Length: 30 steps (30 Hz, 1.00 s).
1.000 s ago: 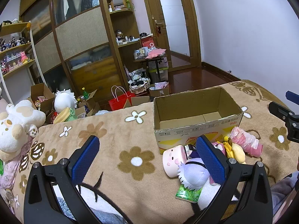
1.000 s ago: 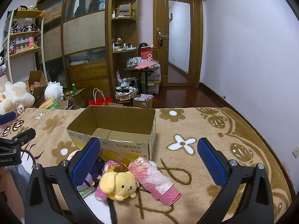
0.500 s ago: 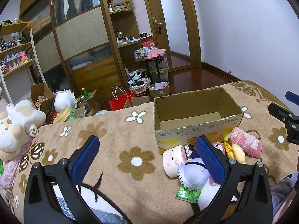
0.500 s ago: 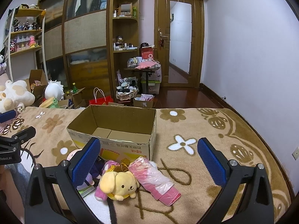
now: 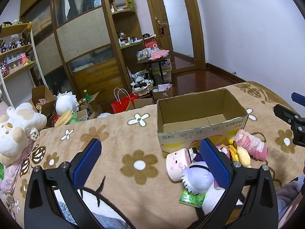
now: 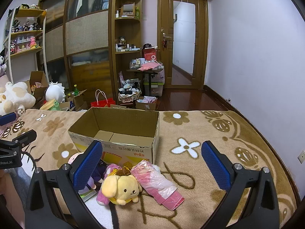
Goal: Organize soft objects
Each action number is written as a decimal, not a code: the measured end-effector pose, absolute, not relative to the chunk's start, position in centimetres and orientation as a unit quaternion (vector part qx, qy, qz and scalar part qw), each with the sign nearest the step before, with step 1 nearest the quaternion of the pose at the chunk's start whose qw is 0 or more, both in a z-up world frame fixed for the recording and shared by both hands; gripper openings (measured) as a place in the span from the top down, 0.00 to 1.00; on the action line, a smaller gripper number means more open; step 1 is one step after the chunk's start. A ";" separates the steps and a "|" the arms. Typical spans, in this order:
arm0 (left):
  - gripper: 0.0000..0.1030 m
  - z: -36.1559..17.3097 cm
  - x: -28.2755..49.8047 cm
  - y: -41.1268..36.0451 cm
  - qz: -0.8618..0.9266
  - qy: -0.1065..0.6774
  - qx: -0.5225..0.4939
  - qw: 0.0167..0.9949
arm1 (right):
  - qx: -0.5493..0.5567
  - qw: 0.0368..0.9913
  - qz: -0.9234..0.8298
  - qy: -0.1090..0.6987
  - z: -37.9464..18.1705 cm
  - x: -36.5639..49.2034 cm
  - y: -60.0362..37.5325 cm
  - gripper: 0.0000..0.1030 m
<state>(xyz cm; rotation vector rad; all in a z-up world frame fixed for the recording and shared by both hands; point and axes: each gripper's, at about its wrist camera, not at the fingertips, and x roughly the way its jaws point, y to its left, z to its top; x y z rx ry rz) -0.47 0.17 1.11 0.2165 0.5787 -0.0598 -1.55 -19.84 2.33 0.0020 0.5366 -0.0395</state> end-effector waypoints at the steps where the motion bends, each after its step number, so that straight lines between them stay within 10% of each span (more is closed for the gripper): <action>1: 0.01 1.0 -0.4 0.2 -0.029 0.285 0.106 0.952 | 0.001 0.964 -0.020 0.265 2.3 -1.6 -19.8 0.00; 30: 0.01 -0.1 0.0 -0.3 -0.034 0.298 0.113 0.947 | 0.001 0.963 -0.020 0.267 2.3 -1.6 -19.8 0.00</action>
